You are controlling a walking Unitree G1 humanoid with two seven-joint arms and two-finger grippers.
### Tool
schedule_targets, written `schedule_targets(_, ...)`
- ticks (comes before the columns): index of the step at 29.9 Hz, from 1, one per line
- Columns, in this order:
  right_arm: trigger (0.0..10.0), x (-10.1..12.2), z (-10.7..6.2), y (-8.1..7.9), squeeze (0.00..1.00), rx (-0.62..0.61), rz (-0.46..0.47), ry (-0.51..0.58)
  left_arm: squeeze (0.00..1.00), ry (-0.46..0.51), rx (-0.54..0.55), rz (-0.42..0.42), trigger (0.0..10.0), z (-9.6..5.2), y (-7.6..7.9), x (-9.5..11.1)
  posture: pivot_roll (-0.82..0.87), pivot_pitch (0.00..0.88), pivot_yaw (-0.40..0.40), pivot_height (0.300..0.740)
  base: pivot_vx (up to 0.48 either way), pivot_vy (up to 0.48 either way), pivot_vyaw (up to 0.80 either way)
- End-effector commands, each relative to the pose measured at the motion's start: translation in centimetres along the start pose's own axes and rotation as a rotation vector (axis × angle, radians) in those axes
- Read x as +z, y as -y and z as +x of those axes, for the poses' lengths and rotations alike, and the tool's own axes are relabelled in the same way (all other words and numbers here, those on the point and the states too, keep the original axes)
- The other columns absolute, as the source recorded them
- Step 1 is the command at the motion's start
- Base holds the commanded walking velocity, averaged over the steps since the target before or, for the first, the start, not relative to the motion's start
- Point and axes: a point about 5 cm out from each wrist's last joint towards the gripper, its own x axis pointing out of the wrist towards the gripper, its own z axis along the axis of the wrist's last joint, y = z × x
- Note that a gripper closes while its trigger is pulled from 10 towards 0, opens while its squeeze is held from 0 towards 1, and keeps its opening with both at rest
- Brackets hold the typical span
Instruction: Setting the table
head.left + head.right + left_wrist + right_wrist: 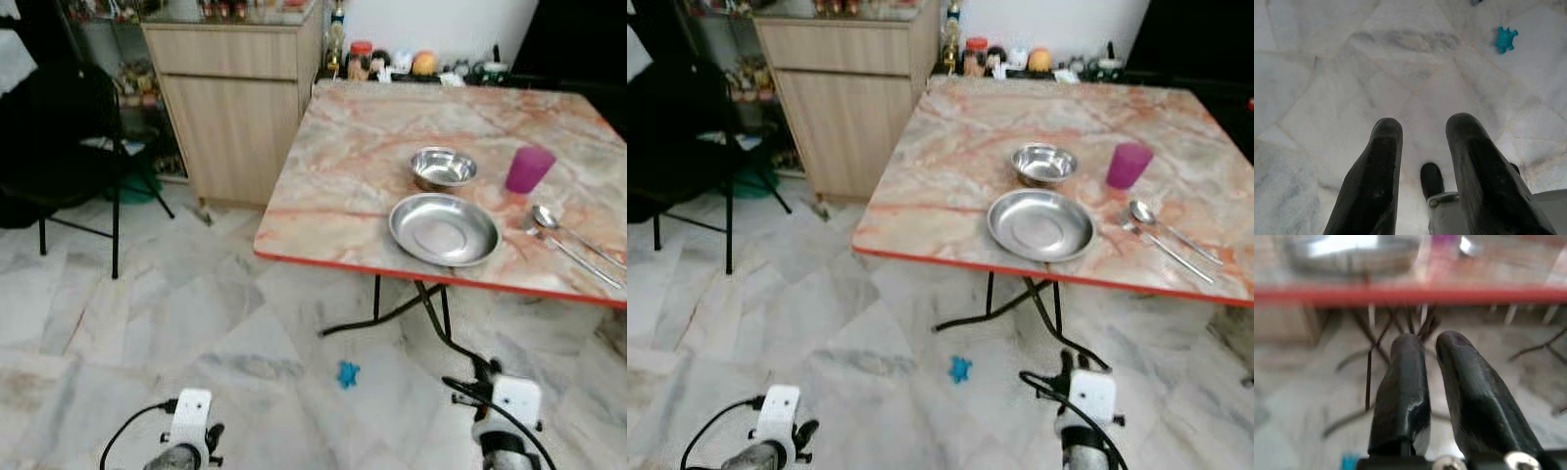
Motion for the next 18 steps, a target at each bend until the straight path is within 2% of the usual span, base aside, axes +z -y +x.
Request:
schedule_targets(1,10.0,1.4,1.3,-0.2,0.00,-0.051,0.043,0.041,0.00,-0.016,-0.001,0.030,10.0,0.0,-0.2,-0.1,-0.06,0.000,-0.006,0.740,0.000,0.000,-0.48)
schedule_targets(5,10.0,2.8,2.7,-0.5,0.00,-0.075,0.075,0.076,0.00,-0.024,-0.012,0.020,10.0,0.0,0.1,-0.1,-0.05,0.000,-0.008,0.740,0.211,0.000,-0.72)
schedule_targets(6,10.0,4.4,3.6,-0.5,0.00,-0.064,0.053,0.139,0.00,-0.023,-0.019,0.019,10.0,0.1,0.2,0.0,-0.05,0.000,-0.015,0.740,0.330,0.000,-0.43)
schedule_targets(9,10.0,6.4,4.7,-0.4,0.00,-0.063,0.049,0.201,0.00,-0.026,-0.015,0.015,10.0,0.0,0.2,-0.1,-0.05,0.000,-0.022,0.740,0.337,0.000,0.00)
schedule_targets(14,10.0,7.8,5.1,-0.4,0.00,-0.065,0.060,0.219,0.00,-0.047,-0.012,0.022,10.0,-0.2,0.0,-0.8,-0.04,0.000,-0.023,0.740,0.339,0.000,0.00)
schedule_targets(18,10.0,8.0,5.5,-0.7,0.00,-0.074,0.071,0.211,0.00,-0.064,-0.006,0.021,10.0,-0.3,-0.1,-1.4,-0.04,0.000,-0.023,0.740,0.337,0.000,0.00)
